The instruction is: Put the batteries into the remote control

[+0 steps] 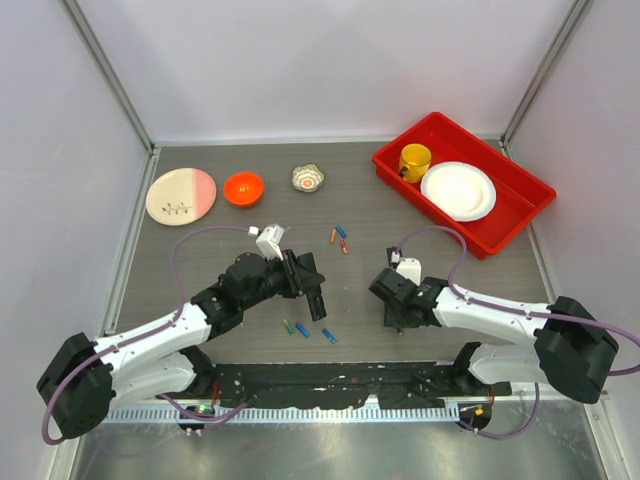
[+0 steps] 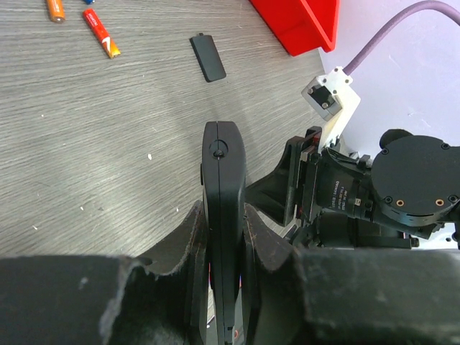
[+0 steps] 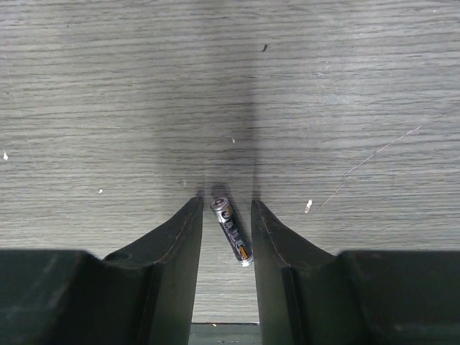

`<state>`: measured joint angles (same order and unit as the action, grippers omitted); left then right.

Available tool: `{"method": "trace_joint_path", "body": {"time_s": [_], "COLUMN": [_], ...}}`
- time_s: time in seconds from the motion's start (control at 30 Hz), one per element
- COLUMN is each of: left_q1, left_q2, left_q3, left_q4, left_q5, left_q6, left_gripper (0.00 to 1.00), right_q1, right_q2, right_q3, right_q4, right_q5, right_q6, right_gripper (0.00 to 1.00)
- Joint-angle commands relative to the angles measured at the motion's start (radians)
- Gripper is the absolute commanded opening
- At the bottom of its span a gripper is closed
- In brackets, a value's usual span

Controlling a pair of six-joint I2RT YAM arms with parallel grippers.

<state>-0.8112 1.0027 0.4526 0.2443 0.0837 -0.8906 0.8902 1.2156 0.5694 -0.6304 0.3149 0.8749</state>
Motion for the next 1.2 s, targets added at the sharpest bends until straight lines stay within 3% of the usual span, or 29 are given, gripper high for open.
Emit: {"method": "trace_joint_path", "body": {"time_s": [0.0, 0.4, 0.53, 0.77, 0.83, 1.0, 1.17], "left_q1": [0.003, 0.003, 0.003, 0.014, 0.026, 0.056, 0.076], "left_q2": [-0.022, 0.0, 0.01, 0.08, 0.127, 0.241, 0.454], "left_q3": [-0.006, -0.012, -0.034, -0.153, -0.151, -0.104, -0.126], "left_q4": [0.076, 0.104, 0.156, 0.577, 0.631, 0.757, 1.154], "left_q5": [0.013, 0.027, 0.03, 0.005, 0.023, 0.122, 0.157], "left_q6": [-0.013, -0.025, -0.045, -0.171, -0.211, -0.275, -0.413], "left_gripper": [0.0, 0.0, 0.0, 0.0, 0.0, 0.0, 0.0], "right_q1": [0.004, 0.004, 0.004, 0.006, 0.009, 0.041, 0.108], "right_q2": [0.024, 0.047, 0.019, -0.264, -0.327, -0.334, -0.399], "right_q3": [-0.011, -0.006, 0.012, 0.046, 0.081, 0.187, 0.187], "right_q4": [0.011, 0.037, 0.04, 0.21, 0.245, 0.221, 0.31], "right_q5": [0.012, -0.028, -0.037, -0.045, -0.053, -0.054, -0.014], "right_q6": [-0.017, -0.039, -0.042, -0.071, -0.117, -0.272, -0.323], "right_gripper": [0.37, 0.17, 0.01, 0.01, 0.01, 0.01, 0.01]}}
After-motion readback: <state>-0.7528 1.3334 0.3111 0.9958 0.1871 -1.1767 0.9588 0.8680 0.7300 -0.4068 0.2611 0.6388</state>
